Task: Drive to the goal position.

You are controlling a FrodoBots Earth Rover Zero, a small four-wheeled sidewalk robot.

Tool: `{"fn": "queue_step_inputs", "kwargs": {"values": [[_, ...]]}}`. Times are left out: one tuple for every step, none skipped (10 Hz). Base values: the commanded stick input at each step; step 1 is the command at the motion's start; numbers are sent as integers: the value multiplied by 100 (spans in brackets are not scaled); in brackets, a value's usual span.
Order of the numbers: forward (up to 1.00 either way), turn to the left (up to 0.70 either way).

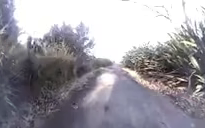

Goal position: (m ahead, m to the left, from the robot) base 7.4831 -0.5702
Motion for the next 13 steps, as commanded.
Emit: {"fn": "queue_step_inputs", "kwargs": {"values": [[85,-33],[85,-34],[85,-24],[85,-12],[85,-1],[85,0],[85,0],[85,0],[85,0],[85,0],[85,0],[85,0],[85,0]]}}
